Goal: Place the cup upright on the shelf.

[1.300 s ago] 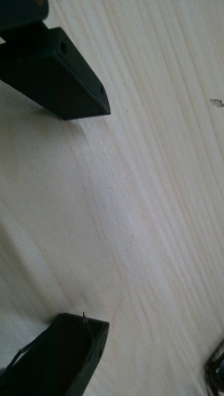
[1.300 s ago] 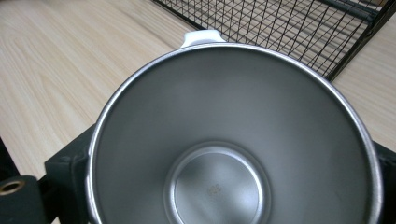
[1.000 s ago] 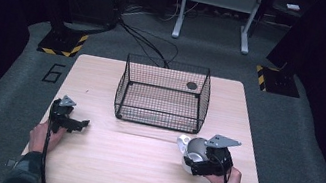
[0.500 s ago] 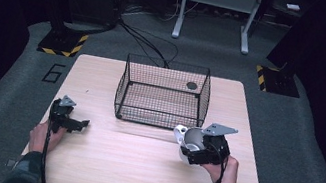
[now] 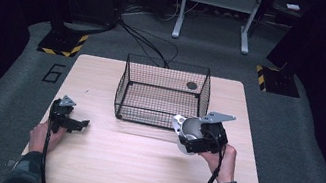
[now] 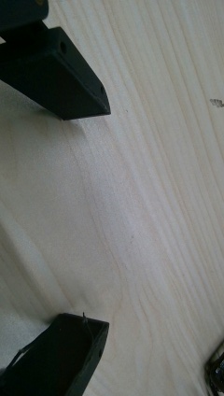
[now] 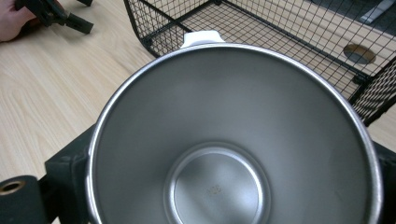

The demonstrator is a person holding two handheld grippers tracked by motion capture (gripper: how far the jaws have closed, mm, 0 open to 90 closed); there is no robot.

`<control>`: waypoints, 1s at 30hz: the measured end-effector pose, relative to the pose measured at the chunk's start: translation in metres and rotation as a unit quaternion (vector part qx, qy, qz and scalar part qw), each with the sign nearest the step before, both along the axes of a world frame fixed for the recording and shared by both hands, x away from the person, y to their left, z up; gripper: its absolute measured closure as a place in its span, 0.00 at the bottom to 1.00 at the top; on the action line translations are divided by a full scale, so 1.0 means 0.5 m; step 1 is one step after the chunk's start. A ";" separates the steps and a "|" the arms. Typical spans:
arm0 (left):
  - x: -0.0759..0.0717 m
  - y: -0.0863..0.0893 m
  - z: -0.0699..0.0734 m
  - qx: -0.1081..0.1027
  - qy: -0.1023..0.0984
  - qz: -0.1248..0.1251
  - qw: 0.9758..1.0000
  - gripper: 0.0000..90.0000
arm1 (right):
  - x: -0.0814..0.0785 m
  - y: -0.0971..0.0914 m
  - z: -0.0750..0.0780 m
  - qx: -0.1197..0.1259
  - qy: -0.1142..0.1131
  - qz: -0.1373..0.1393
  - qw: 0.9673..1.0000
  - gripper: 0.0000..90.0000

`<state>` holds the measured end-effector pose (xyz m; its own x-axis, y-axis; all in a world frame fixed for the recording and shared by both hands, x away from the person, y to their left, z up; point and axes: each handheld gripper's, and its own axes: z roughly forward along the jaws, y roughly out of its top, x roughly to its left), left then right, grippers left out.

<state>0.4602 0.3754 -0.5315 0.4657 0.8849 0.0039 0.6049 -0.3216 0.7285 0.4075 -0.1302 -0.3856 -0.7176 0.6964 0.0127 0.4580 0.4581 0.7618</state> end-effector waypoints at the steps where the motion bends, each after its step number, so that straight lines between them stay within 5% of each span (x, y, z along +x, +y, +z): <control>1: 0.000 0.000 0.000 -0.001 0.000 0.000 1.000 0.00 | 0.003 0.003 0.003 0.001 0.000 0.000 1.000 0.06; 12: 0.000 0.000 0.000 0.000 0.000 0.000 1.000 0.00 | 0.043 0.028 0.052 0.007 -0.003 0.008 1.000 0.06; 30: 0.000 0.000 0.000 -0.001 0.000 0.003 1.000 0.00 | 0.106 0.062 0.076 0.009 -0.003 0.012 1.000 0.06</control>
